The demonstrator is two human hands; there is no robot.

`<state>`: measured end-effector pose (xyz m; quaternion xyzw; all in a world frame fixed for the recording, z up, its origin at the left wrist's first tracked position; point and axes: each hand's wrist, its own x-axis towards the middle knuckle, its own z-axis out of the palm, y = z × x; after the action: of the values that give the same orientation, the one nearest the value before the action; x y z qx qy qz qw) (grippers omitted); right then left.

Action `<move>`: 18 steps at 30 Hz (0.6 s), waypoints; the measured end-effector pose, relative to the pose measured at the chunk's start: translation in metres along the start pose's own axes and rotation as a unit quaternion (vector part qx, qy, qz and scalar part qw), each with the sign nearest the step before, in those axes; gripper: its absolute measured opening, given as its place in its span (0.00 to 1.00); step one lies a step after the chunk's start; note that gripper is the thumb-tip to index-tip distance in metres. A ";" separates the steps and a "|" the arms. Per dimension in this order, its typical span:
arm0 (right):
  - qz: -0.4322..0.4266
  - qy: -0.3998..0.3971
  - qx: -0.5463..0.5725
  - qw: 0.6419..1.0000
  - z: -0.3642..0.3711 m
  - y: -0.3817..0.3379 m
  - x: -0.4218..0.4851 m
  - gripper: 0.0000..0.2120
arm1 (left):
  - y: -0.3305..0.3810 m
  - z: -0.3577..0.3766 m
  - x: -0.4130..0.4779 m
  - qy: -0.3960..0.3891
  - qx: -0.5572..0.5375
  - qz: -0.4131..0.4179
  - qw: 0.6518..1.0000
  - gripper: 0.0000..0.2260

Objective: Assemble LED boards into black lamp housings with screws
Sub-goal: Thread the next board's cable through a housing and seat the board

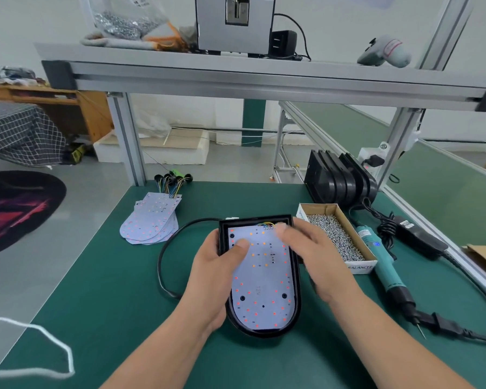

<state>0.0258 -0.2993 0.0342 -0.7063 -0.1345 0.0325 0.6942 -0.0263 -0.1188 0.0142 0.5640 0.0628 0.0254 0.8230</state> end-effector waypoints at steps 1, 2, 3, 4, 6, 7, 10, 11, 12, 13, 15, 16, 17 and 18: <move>0.031 0.010 0.043 0.999 -0.001 -0.001 0.002 0.19 | 0.000 0.000 0.000 -0.001 -0.018 -0.011 1.000 0.08; 0.058 0.018 0.072 0.996 -0.002 -0.001 0.004 0.19 | 0.001 0.000 0.000 -0.003 -0.040 -0.024 0.999 0.09; 0.069 0.013 0.077 0.995 -0.005 0.000 0.006 0.16 | 0.002 0.000 -0.001 -0.007 -0.064 -0.036 0.997 0.10; 0.060 -0.006 0.053 0.997 -0.007 0.001 0.006 0.13 | 0.004 0.000 -0.002 -0.012 -0.088 -0.044 0.995 0.11; 0.040 -0.074 0.005 0.996 -0.006 0.003 0.001 0.16 | 0.007 0.001 -0.004 -0.029 -0.119 -0.056 0.991 0.15; 0.042 -0.103 -0.010 0.994 -0.005 0.004 -0.002 0.18 | 0.008 0.001 -0.004 -0.042 -0.128 -0.061 0.989 0.17; 0.053 -0.171 -0.066 0.982 -0.004 0.000 -0.009 0.17 | 0.008 0.000 -0.004 -0.080 -0.161 -0.074 0.981 0.20; 0.060 -0.193 -0.085 0.976 -0.003 -0.001 -0.010 0.16 | 0.009 -0.001 -0.004 -0.086 -0.174 -0.076 0.978 0.21; 0.063 -0.205 -0.098 0.972 -0.003 -0.002 -0.011 0.16 | 0.009 -0.001 -0.003 -0.093 -0.184 -0.075 0.976 0.21; 0.066 -0.200 -0.099 0.973 -0.004 -0.002 -0.011 0.14 | 0.009 -0.001 -0.003 -0.102 -0.191 -0.072 0.974 0.21; 0.066 -0.154 -0.092 0.982 -0.006 -0.002 -0.009 0.09 | 0.009 -0.002 -0.003 -0.120 -0.194 -0.064 0.972 0.20; 0.060 -0.131 -0.102 0.984 -0.007 -0.002 -0.007 0.09 | 0.009 -0.002 -0.004 -0.123 -0.195 -0.063 0.971 0.21; 0.054 -0.116 -0.130 0.983 -0.008 -0.002 -0.005 0.11 | 0.009 -0.001 -0.005 -0.127 -0.197 -0.065 0.970 0.21; 0.050 -0.108 -0.167 0.979 -0.009 -0.002 -0.003 0.12 | 0.009 -0.001 -0.005 -0.132 -0.202 -0.066 0.968 0.21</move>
<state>0.0248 -0.3092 0.0360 -0.8103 -0.1767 0.1202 0.5456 -0.0313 -0.1147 0.0226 0.3792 -0.0153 -0.0918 0.9206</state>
